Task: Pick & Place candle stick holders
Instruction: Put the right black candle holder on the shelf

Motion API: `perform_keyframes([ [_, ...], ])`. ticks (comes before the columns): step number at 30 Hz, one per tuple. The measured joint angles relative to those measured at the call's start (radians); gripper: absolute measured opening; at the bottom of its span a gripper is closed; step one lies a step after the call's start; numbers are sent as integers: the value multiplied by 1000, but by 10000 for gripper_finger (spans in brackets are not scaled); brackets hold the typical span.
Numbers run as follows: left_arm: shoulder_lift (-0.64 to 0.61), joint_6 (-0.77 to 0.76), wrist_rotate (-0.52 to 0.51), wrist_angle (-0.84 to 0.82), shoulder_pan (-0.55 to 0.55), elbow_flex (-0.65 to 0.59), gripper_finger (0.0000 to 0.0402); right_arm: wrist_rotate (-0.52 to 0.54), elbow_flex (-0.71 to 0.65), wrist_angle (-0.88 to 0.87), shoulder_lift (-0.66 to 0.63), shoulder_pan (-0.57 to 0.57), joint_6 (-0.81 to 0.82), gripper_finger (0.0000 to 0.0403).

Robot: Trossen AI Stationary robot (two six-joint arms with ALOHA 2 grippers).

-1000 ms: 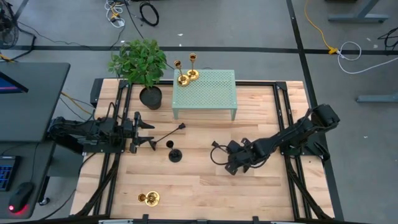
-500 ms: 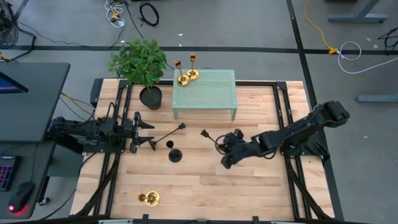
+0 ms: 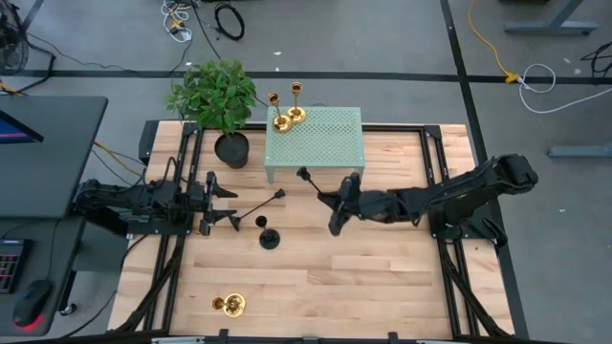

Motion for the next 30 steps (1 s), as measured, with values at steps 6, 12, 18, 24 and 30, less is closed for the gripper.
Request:
perform_keyframes([
  [6,0,0,0,0,0,0,227,-78,1,225,22,-71,-144,2],
  [12,0,0,3,0,0,0,227,-202,1,401,75,-153,-213,2],
  [18,0,1,3,0,0,0,227,-331,1,561,125,-234,-221,2],
  [24,0,1,3,0,0,0,227,-447,1,726,206,-316,-190,2],
  [30,0,1,3,0,0,0,227,-502,36,794,272,-381,-146,1],
])
